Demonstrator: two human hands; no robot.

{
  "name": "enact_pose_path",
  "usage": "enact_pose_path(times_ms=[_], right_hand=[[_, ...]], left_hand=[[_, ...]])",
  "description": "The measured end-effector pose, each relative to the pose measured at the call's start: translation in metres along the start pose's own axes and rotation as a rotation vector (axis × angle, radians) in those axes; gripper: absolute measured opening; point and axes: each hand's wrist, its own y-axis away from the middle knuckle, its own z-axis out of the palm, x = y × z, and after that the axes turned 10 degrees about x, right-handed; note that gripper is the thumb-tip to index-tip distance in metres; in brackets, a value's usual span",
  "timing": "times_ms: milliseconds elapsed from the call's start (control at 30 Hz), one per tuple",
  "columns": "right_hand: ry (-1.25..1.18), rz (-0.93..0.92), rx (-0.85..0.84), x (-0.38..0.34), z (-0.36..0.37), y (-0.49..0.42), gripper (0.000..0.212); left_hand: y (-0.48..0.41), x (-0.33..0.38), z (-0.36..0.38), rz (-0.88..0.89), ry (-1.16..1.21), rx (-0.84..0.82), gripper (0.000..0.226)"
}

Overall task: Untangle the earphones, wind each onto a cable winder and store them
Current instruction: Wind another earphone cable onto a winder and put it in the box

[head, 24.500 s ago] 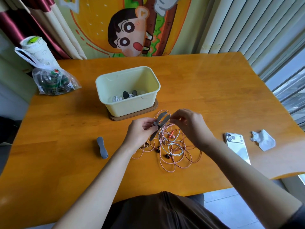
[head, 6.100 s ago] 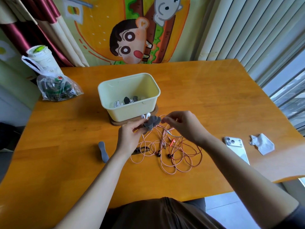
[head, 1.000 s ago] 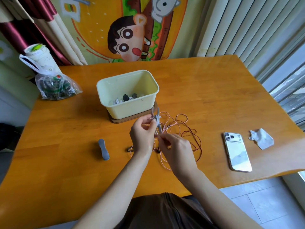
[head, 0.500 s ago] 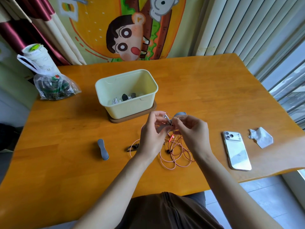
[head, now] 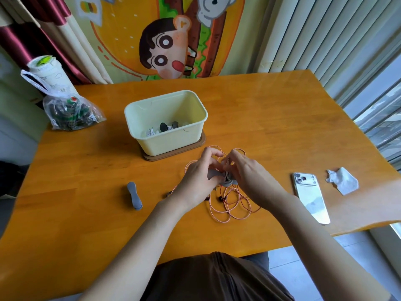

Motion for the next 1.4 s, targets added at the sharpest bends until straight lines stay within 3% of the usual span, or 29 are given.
enact_pose_path(times_ms=[200, 400, 500, 567, 733, 900, 1033, 1300, 1400], right_hand=[[-0.075, 0.064, 0.083, -0.006, 0.005, -0.002, 0.010], [-0.180, 0.162, 0.230, -0.013, 0.013, 0.001, 0.008], [-0.171, 0.164, 0.286, -0.017, 0.017, -0.001, 0.008], [-0.172, 0.154, 0.322, -0.020, 0.019, -0.002, 0.007], [-0.180, 0.110, 0.375, -0.025, 0.014, -0.004, 0.008], [-0.383, 0.414, 0.280, -0.024, 0.001, -0.013, 0.027], [-0.754, 0.607, 0.109, -0.017, -0.013, -0.020, 0.028], [-0.578, 0.433, 0.289, -0.030, -0.003, -0.023, 0.026], [-0.563, 0.496, 0.271, -0.033, 0.006, -0.029, 0.028]], left_hand=[[-0.002, -0.005, -0.004, -0.049, 0.034, 0.115, 0.044], [-0.006, -0.004, 0.007, -0.545, 0.388, 0.337, 0.060], [-0.005, -0.001, 0.012, -0.677, 0.593, 0.355, 0.038], [-0.004, 0.004, 0.016, -0.627, 0.715, 0.306, 0.016], [-0.003, 0.001, 0.012, -0.493, 0.628, 0.356, 0.021], [0.000, 0.000, 0.005, -0.305, 0.493, 0.312, 0.015], [0.000, 0.002, -0.002, -0.185, 0.502, 0.237, 0.020], [-0.007, 0.005, -0.012, -0.188, 0.632, 0.209, 0.028], [-0.007, 0.003, -0.012, -0.250, 0.658, 0.244, 0.027]])
